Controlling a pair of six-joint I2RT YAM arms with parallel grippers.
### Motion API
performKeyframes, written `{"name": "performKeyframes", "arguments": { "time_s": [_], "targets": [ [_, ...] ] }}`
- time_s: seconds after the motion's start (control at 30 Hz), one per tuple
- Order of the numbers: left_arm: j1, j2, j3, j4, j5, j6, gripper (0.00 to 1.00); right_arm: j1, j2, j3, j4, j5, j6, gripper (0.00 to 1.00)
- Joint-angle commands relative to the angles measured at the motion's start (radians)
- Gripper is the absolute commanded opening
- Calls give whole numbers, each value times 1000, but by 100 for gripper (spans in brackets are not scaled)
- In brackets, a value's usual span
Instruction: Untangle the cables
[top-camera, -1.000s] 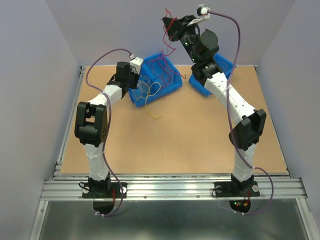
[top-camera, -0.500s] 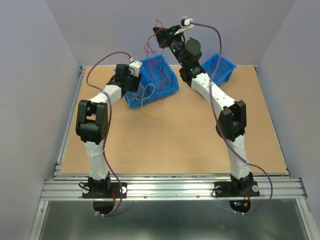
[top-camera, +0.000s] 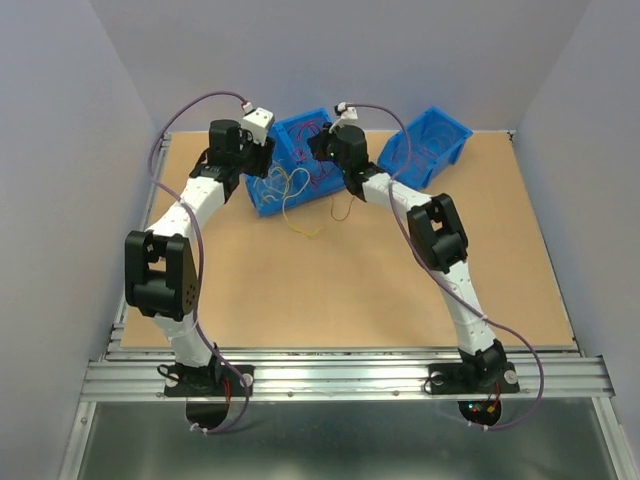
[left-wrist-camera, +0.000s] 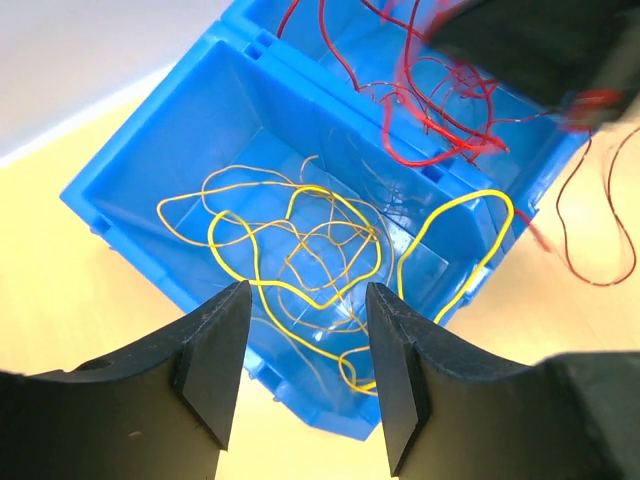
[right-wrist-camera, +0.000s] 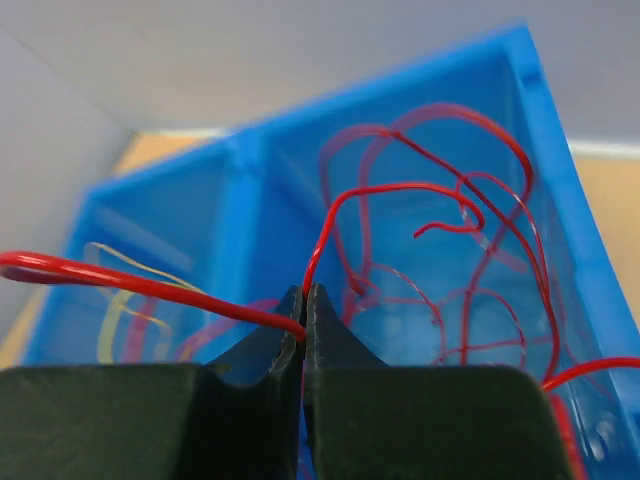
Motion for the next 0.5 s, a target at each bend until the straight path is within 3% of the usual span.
{"name": "performKeyframes", "arguments": {
  "time_s": [0.0,0.17,0.47],
  "targets": [
    [-21,-26,-11,-61,26,70,61,-2,112,198,-284,87,-14,0],
    [-65,10,-13,-115,9,135,63,-2,146,229,-464,115,-39,1],
    [-123,119,93,-246,47,241,66,-2,155,236,-546,85,-67,1]
  ]
}}
